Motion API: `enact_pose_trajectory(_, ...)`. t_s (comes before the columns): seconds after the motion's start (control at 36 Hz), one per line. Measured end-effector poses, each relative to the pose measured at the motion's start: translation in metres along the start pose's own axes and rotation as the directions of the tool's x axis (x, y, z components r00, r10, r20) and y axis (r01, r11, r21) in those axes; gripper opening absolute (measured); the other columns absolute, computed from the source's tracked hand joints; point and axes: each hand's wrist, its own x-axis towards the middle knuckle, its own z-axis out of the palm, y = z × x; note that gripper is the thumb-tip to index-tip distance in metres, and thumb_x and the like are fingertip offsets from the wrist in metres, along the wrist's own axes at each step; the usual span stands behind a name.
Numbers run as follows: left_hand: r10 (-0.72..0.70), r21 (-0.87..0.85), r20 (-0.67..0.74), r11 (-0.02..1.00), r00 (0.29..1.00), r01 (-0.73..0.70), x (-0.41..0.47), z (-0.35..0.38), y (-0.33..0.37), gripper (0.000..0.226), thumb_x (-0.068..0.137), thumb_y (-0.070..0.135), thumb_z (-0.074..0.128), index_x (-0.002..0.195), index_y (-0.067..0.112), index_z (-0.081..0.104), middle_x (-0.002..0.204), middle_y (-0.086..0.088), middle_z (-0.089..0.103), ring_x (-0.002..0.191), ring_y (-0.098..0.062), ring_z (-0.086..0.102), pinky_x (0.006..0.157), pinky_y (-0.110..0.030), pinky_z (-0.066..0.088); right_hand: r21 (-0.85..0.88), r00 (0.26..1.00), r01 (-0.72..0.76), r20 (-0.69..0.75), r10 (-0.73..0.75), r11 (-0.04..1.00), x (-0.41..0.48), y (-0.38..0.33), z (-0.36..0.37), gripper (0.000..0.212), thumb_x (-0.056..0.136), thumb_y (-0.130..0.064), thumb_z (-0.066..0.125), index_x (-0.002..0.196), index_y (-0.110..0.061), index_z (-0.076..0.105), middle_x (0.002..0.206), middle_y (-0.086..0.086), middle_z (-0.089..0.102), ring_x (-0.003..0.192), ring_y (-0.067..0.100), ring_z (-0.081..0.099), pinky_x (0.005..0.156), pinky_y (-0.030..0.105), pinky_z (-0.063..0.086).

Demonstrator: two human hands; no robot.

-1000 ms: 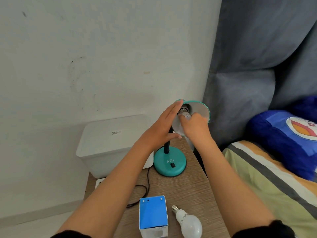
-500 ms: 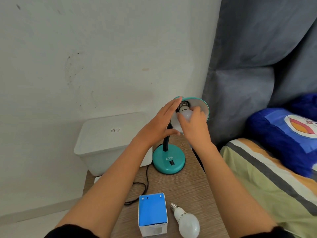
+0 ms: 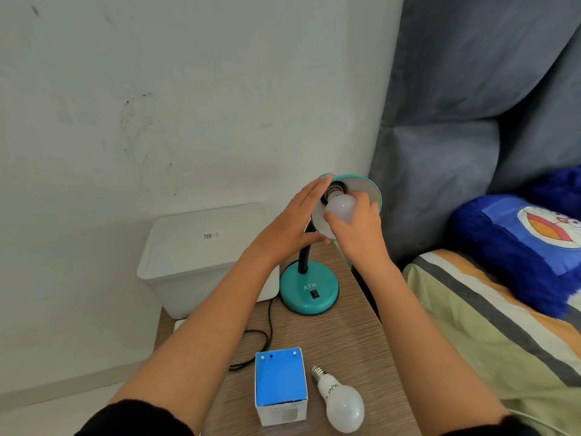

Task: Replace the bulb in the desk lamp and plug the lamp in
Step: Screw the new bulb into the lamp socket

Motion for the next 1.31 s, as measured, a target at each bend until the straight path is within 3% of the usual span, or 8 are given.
enact_pose_trajectory(0.19, 0.002, 0.002, -0.005, 1.0, 1.0, -0.002, 0.0, -0.001, 0.0, 0.099, 0.076, 0.012, 0.075, 0.148, 0.023, 0.009, 0.156, 0.002, 0.015, 0.141, -0.005, 0.014, 0.107, -0.001, 0.008, 0.086, 0.991, 0.01, -0.13, 0.001, 0.996, -0.01, 0.005, 0.001, 0.05, 0.086, -0.035, 0.06, 0.129, -0.018, 0.042, 0.128, 0.011, 0.052, 0.118, 0.028, 0.048, 0.091, 0.032, 0.042)
enact_pose_trajectory(0.36, -0.001, -0.002, -0.006, 1.0, 1.0, 0.001, 0.0, 0.0, 0.002, 0.095, 0.078, 0.015, 0.073, 0.148, 0.021, 0.009, 0.156, 0.003, 0.014, 0.139, 0.0, 0.012, 0.11, -0.005, 0.009, -0.009, 0.992, 0.021, -0.126, -0.022, 1.0, -0.011, 0.007, 0.002, 0.063, 0.078, -0.021, 0.07, 0.132, -0.012, 0.039, 0.132, 0.011, 0.038, 0.117, 0.023, 0.044, 0.08, 0.016, 0.032)
enact_pose_trajectory(0.5, -0.011, 0.003, -0.009, 1.0, 1.0, 0.011, 0.0, 0.0, 0.001, 0.099, 0.076, 0.012, 0.075, 0.148, 0.024, 0.008, 0.156, 0.004, 0.014, 0.142, -0.005, 0.013, 0.113, -0.017, 0.013, 0.038, 0.986, -0.109, -0.122, 0.112, 0.993, -0.006, 0.005, 0.003, 0.063, 0.082, -0.051, 0.059, 0.117, -0.001, 0.049, 0.116, 0.016, 0.057, 0.104, 0.03, 0.058, 0.084, 0.04, 0.051)
enact_pose_trajectory(0.61, -0.015, 0.008, -0.003, 1.0, 1.0, 0.015, -0.001, 0.0, 0.002, 0.1, 0.076, 0.011, 0.075, 0.148, 0.025, 0.007, 0.156, 0.003, 0.013, 0.14, -0.003, 0.013, 0.112, -0.017, 0.013, 0.008, 0.992, -0.024, -0.123, 0.025, 1.0, -0.007, 0.002, 0.001, 0.064, 0.086, -0.042, 0.059, 0.137, -0.011, 0.035, 0.137, 0.014, 0.041, 0.122, 0.028, 0.044, 0.093, 0.031, 0.04)
enact_pose_trajectory(0.81, -0.022, 0.005, -0.011, 1.0, 1.0, 0.023, -0.002, -0.001, 0.002, 0.1, 0.075, 0.016, 0.076, 0.148, 0.025, 0.008, 0.156, 0.004, 0.013, 0.141, -0.006, 0.014, 0.111, -0.016, 0.014, 0.158, 0.981, -0.038, -0.184, 0.067, 0.987, -0.005, 0.003, 0.003, 0.044, 0.082, -0.051, 0.057, 0.118, -0.026, 0.055, 0.105, 0.008, 0.064, 0.092, 0.025, 0.066, 0.08, 0.035, 0.056)
enact_pose_trajectory(1.0, -0.025, 0.002, -0.004, 1.0, 1.0, 0.025, -0.001, -0.001, 0.002, 0.099, 0.076, 0.013, 0.075, 0.148, 0.024, 0.007, 0.156, 0.003, 0.013, 0.137, 0.002, 0.012, 0.108, -0.005, 0.01, 0.028, 0.983, 0.0, -0.181, 0.005, 1.0, -0.005, 0.006, 0.005, 0.062, 0.076, -0.034, 0.071, 0.13, -0.013, 0.048, 0.125, 0.013, 0.055, 0.113, 0.026, 0.054, 0.09, 0.034, 0.047)
enact_pose_trajectory(1.14, -0.014, 0.012, -0.013, 1.0, 1.0, 0.014, -0.002, -0.002, 0.001, 0.098, 0.077, 0.013, 0.074, 0.148, 0.024, 0.008, 0.156, 0.003, 0.014, 0.133, 0.007, 0.01, 0.101, 0.006, 0.006, 0.107, 0.973, -0.169, -0.141, 0.183, 0.98, -0.001, 0.005, 0.006, 0.069, 0.083, -0.061, 0.048, 0.11, 0.002, 0.057, 0.102, 0.02, 0.066, 0.09, 0.028, 0.064, 0.065, 0.028, 0.047)
enact_pose_trajectory(1.31, -0.023, 0.006, -0.002, 1.0, 1.0, 0.023, -0.004, -0.004, 0.004, 0.099, 0.075, 0.009, 0.075, 0.148, 0.022, 0.009, 0.156, 0.001, 0.015, 0.138, 0.0, 0.012, 0.107, -0.001, 0.007, 0.069, 0.994, -0.055, -0.092, 0.061, 0.996, -0.005, -0.001, 0.004, 0.075, 0.081, -0.041, 0.066, 0.14, -0.012, 0.03, 0.136, 0.014, 0.038, 0.122, 0.027, 0.044, 0.092, 0.031, 0.04)
